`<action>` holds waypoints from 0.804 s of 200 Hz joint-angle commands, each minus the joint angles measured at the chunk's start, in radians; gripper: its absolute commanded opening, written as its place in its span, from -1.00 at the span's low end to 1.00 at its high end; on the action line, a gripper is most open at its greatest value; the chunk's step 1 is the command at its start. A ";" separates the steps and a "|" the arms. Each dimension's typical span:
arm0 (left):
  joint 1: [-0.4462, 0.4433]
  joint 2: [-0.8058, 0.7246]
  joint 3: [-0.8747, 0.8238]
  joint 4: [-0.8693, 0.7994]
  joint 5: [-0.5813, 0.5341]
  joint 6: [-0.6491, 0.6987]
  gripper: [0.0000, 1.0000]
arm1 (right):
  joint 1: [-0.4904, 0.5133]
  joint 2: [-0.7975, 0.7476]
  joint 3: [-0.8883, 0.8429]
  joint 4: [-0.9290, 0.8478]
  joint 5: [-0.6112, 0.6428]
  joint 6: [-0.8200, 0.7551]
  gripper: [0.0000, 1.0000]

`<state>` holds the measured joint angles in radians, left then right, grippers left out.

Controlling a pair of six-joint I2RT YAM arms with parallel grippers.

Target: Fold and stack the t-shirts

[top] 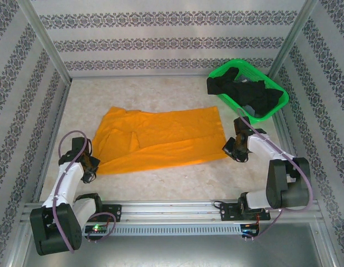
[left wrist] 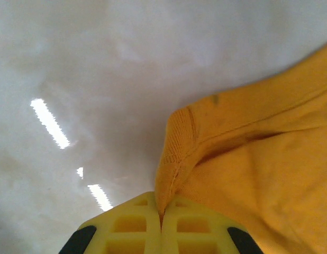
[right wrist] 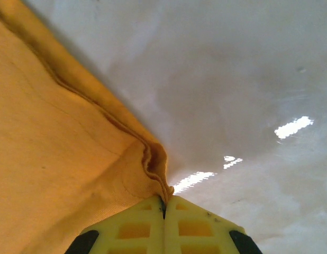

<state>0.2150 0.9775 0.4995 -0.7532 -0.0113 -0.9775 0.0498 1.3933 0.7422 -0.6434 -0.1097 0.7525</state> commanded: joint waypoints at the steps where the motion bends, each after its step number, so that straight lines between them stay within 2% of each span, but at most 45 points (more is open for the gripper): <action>1: -0.009 -0.027 -0.007 -0.061 -0.067 -0.032 -1.00 | -0.005 -0.027 -0.016 -0.022 0.057 -0.014 -1.00; 52: -0.009 -0.095 -0.035 -0.107 -0.096 -0.102 -1.00 | -0.018 -0.052 -0.055 -0.090 0.112 0.015 -1.00; 77: -0.008 -0.141 -0.026 -0.139 -0.122 -0.079 -0.99 | -0.019 -0.098 -0.097 -0.098 0.114 0.050 -1.00; 92: -0.008 -0.134 -0.016 -0.138 -0.117 -0.067 -0.91 | -0.018 -0.114 -0.113 -0.092 0.103 0.064 -1.00; 103: -0.008 -0.129 -0.008 -0.129 -0.106 -0.066 -0.75 | -0.018 -0.113 -0.111 -0.086 0.095 0.067 -1.00; 121: -0.008 -0.116 0.025 -0.121 -0.101 -0.061 -0.41 | -0.012 -0.113 -0.073 -0.104 0.114 0.053 -0.59; 133: -0.009 -0.100 0.078 -0.123 -0.104 -0.041 -0.29 | -0.004 -0.128 -0.033 -0.123 0.150 0.035 -0.40; 147: -0.009 -0.076 0.160 -0.122 -0.113 -0.006 -0.18 | 0.006 -0.148 0.016 -0.116 0.181 -0.001 -0.30; 161: -0.009 -0.021 0.245 -0.081 -0.105 0.053 -0.09 | 0.014 -0.154 0.055 -0.056 0.162 -0.053 -0.31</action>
<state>0.2150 0.9028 0.6025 -0.8616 -0.0887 -1.0130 0.0444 1.2751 0.7082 -0.7448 0.0055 0.7723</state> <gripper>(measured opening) 0.429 0.351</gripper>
